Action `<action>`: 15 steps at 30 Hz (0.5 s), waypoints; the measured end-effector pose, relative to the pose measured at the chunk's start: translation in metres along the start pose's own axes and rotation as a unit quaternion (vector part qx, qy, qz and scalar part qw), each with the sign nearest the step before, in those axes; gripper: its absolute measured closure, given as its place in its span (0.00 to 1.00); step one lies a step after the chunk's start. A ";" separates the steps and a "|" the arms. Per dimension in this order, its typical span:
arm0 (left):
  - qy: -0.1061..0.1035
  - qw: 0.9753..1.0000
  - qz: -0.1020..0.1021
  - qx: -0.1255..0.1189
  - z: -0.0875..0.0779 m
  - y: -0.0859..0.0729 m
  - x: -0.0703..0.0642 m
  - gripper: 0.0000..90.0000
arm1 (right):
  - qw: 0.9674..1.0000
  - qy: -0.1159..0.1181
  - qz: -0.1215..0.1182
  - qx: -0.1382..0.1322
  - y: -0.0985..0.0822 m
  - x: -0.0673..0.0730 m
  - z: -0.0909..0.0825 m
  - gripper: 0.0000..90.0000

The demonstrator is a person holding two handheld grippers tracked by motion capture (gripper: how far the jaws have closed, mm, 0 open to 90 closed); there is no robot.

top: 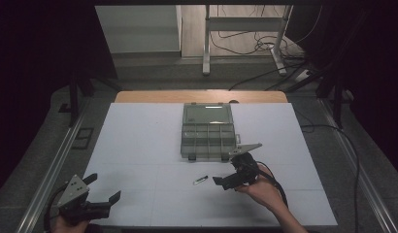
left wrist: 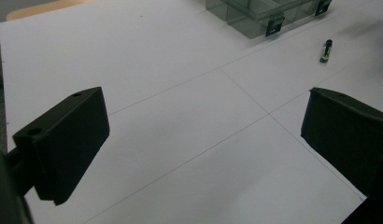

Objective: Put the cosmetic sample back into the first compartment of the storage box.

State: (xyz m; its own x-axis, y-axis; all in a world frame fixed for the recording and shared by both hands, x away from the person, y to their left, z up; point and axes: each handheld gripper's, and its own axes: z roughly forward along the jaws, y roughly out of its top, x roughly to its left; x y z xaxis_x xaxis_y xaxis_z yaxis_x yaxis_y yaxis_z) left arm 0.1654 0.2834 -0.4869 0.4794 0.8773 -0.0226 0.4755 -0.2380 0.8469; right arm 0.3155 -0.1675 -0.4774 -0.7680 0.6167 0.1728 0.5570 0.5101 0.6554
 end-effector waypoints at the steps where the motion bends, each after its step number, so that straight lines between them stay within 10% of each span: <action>1: 0.000 1.000 0.000 0.000 0.000 0.000 0.000 0.02 | 1.000 -0.002 0.001 0.002 0.001 0.001 0.001 0.00; 15: 0.000 1.000 0.002 0.001 0.000 0.000 0.000 0.02 | 0.999 0.002 -0.013 0.029 0.012 0.006 0.015 0.14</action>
State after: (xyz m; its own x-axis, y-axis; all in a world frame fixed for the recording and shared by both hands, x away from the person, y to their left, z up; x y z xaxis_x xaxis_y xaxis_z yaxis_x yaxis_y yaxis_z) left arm 0.1653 0.2829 -0.4869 0.4814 0.8763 -0.0187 0.4743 -0.2425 0.8463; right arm 0.3220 -0.1488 -0.4792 -0.7834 0.6008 0.1592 0.5547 0.5602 0.6153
